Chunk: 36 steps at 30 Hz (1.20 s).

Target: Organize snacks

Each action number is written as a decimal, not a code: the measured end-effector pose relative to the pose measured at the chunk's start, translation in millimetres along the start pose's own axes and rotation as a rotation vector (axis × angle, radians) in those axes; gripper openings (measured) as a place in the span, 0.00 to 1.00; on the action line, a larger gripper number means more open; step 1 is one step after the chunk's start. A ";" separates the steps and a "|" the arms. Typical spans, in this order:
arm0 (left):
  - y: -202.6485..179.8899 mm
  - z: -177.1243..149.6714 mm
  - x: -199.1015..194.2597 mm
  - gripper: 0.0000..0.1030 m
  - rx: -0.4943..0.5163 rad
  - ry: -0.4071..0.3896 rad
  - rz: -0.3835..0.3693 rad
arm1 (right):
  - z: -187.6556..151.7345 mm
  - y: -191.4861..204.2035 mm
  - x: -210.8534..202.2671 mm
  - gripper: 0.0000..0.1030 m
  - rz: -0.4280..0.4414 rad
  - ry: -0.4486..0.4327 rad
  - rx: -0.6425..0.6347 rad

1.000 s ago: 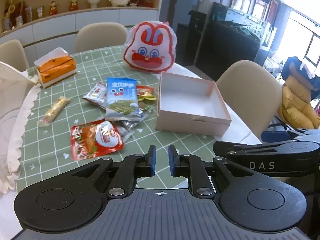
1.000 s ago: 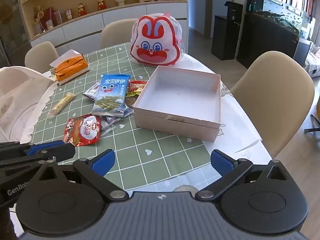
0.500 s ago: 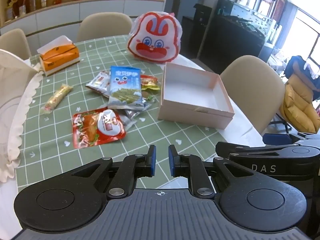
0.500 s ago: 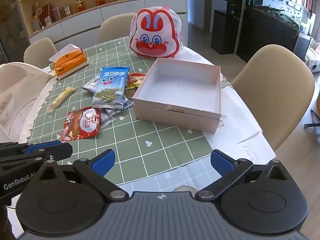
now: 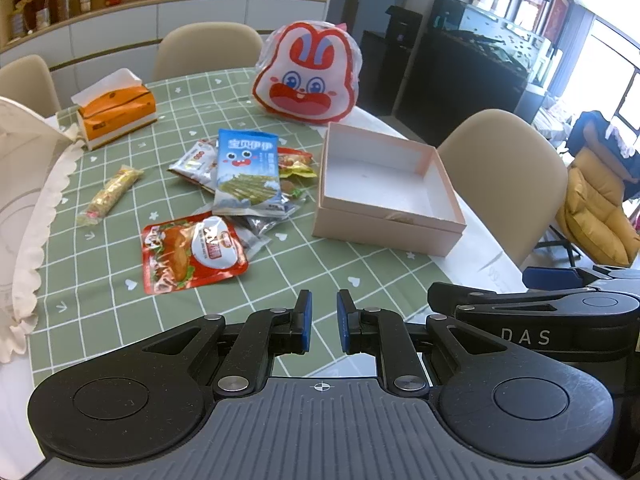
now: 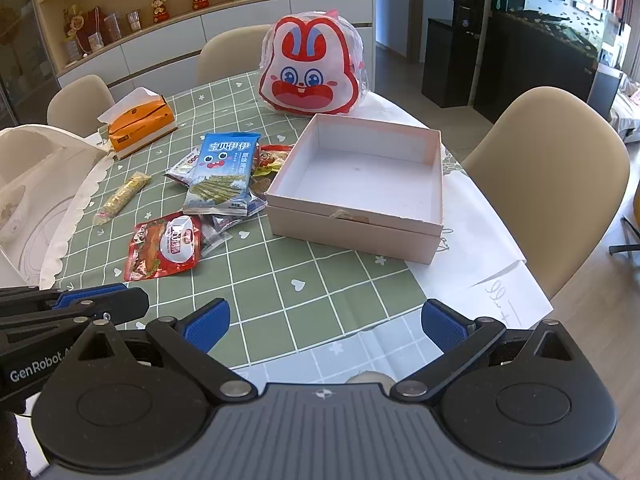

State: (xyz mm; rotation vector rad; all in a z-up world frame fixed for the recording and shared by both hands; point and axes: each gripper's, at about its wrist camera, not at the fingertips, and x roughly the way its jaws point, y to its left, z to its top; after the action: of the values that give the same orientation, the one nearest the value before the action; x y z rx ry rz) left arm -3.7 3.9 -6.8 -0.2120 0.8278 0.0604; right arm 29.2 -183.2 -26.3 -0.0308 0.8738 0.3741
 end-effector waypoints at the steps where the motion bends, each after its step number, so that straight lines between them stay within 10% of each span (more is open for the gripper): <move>1: 0.0 0.0 0.0 0.17 0.000 0.000 0.000 | 0.1 0.1 -0.1 1.00 0.001 0.000 0.000; 36: 1.1 0.5 0.5 0.17 -0.017 0.006 -0.003 | 0.7 0.8 0.4 1.00 0.009 -0.004 0.000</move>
State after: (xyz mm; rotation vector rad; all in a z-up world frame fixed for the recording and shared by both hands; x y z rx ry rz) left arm -3.1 5.1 -7.0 -0.2292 0.8333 0.0641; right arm 29.6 -182.2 -26.1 -0.0260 0.8704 0.3826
